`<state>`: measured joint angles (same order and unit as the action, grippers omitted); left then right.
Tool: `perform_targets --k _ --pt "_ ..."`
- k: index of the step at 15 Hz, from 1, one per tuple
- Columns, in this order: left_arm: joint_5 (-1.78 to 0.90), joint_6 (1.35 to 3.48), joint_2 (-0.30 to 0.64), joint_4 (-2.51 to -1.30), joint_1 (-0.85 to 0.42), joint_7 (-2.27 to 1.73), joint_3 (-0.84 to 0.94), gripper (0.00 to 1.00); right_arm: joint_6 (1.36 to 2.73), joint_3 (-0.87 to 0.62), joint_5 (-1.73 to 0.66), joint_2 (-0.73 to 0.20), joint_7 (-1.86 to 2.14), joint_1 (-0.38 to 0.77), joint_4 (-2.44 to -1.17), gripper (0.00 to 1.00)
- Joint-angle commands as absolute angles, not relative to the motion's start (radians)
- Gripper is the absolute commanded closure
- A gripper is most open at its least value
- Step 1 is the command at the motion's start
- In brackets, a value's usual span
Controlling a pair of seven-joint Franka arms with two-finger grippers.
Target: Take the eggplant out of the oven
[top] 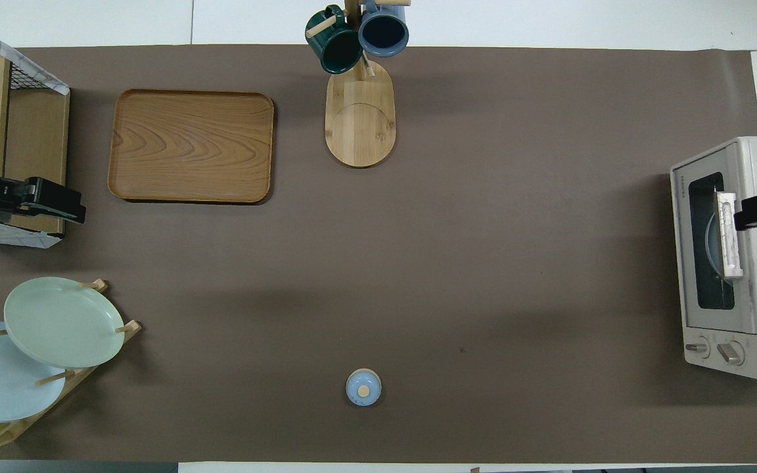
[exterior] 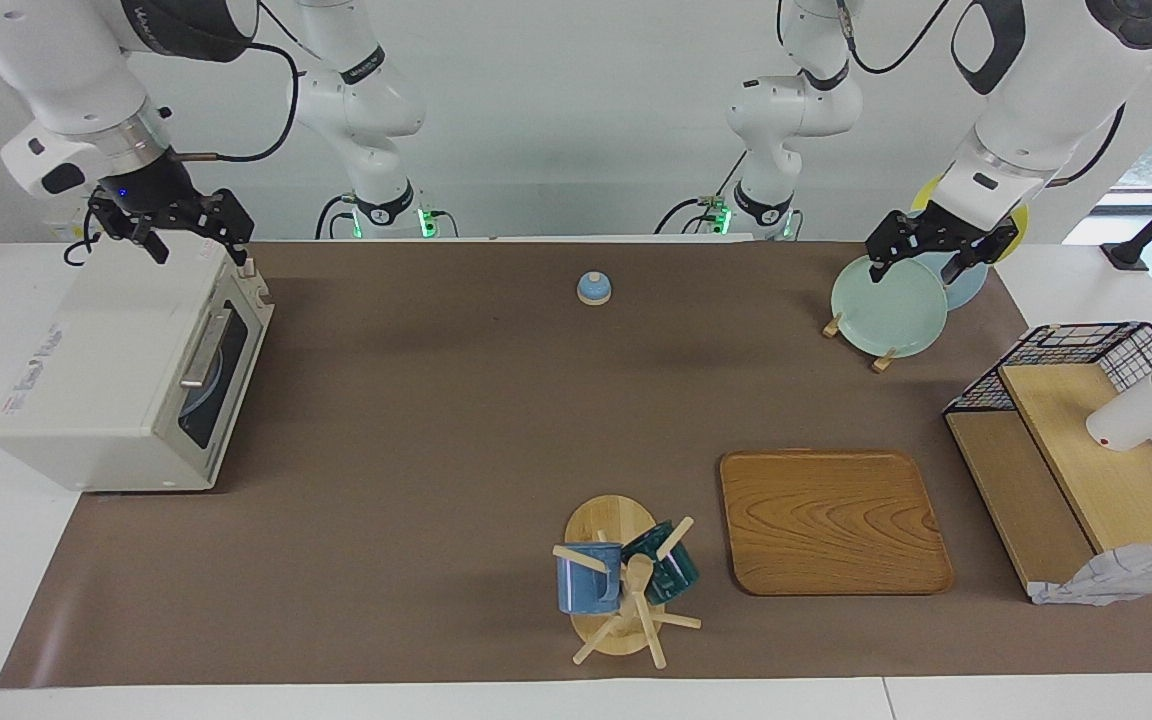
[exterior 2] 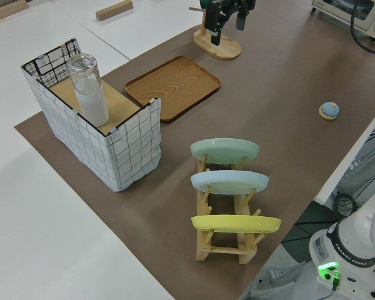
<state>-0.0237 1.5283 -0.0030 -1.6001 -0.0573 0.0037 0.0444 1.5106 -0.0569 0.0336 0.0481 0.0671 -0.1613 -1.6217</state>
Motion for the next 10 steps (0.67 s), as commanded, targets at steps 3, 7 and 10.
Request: perform_targets --k 3,7,10 --pt "-0.006 1.516 -0.015 -1.608 -0.051 0.002 0.049 0.00 1.502 -0.060 0.031 0.078 0.100 -0.166 -1.669 1.00" --pt "-0.006 1.516 -0.015 -1.608 -0.051 0.002 0.049 0.00 1.616 -0.049 0.040 0.132 0.091 -0.176 -1.797 1.00" --pt "-0.006 1.516 -0.015 -1.608 -0.051 0.002 0.049 0.00 1.779 -0.049 0.049 0.141 0.081 -0.227 -1.923 1.00"
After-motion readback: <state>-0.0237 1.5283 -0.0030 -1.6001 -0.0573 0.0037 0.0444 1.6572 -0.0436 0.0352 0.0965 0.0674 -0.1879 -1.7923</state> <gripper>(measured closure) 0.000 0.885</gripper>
